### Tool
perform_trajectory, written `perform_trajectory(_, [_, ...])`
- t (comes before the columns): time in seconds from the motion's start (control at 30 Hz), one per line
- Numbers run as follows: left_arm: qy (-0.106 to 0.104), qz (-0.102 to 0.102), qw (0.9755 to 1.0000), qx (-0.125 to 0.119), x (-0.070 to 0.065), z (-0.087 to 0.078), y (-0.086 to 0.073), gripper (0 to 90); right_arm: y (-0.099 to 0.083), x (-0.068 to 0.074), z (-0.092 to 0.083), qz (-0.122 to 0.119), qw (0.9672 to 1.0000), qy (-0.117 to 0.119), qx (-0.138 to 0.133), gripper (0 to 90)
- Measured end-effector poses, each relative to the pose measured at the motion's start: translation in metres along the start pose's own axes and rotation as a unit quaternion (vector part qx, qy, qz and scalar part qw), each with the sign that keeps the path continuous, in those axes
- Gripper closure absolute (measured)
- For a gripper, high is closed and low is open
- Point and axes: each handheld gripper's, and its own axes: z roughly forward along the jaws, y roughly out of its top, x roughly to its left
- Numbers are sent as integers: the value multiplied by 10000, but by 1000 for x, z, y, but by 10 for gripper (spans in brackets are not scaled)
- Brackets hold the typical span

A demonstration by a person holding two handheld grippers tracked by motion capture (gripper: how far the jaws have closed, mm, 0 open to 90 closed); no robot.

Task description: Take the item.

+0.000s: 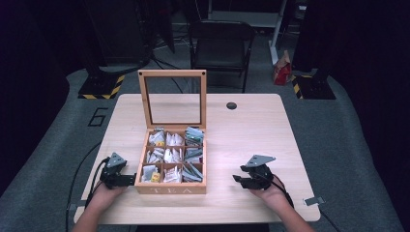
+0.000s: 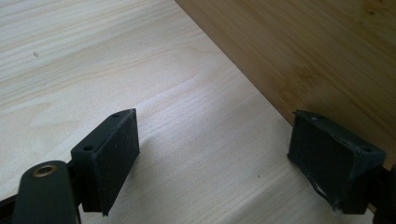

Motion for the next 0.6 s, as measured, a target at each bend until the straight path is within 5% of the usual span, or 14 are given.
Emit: perform_trajectory(0.6, [0, 1, 10000, 1, 0, 0, 0, 158, 29, 16, -14, 11, 9997, 180, -133, 503])
